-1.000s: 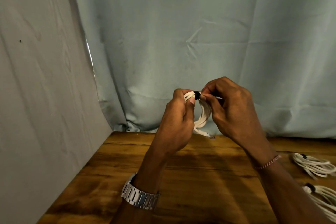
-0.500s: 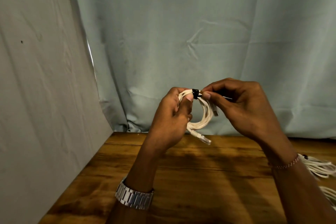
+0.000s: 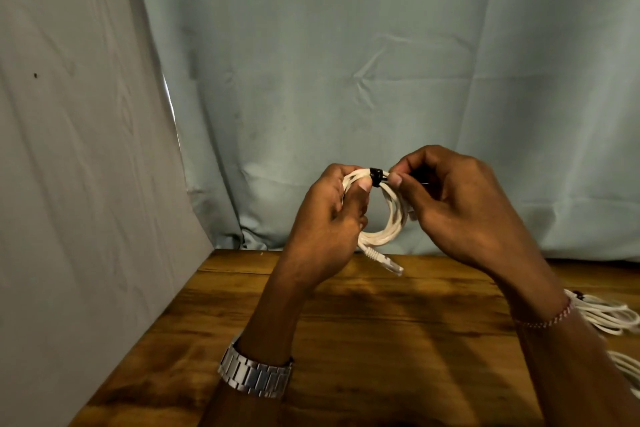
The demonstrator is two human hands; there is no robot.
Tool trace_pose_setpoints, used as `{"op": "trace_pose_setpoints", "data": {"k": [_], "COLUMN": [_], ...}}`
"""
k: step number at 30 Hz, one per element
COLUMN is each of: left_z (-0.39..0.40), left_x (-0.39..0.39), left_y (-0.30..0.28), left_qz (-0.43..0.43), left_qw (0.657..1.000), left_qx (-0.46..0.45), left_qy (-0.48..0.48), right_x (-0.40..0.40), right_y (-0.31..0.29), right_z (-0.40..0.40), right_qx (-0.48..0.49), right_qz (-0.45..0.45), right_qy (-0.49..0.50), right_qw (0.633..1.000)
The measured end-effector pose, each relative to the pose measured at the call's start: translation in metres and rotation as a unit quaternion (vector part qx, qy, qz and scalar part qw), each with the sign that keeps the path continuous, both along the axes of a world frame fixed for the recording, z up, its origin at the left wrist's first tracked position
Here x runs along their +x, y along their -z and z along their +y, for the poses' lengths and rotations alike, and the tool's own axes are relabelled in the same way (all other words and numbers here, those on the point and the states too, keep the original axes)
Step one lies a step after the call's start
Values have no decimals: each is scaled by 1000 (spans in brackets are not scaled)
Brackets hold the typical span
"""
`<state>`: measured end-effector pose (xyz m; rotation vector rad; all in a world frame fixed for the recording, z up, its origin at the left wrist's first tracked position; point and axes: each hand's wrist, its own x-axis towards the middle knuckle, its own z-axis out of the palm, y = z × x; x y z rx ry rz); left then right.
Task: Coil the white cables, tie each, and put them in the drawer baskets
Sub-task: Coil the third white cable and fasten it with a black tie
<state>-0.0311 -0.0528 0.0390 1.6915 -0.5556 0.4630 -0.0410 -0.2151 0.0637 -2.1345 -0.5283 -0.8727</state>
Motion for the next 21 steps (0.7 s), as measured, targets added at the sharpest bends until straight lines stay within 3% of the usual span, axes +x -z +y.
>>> {"op": "trace_pose_setpoints", "data": {"k": [11, 21], "left_z": [0, -4], "left_x": [-2, -5], "left_y": [2, 3], "left_qz": [-68, -136], "left_qw": [996, 987], "left_qx": [54, 79], "left_qy": [-4, -24], "right_x": [-8, -10], "right_y": [-6, -3], "right_z": [-8, -1], "right_qx": [13, 46], "right_qz": [72, 52], "right_qy": [0, 19], "right_qw": [997, 997]}}
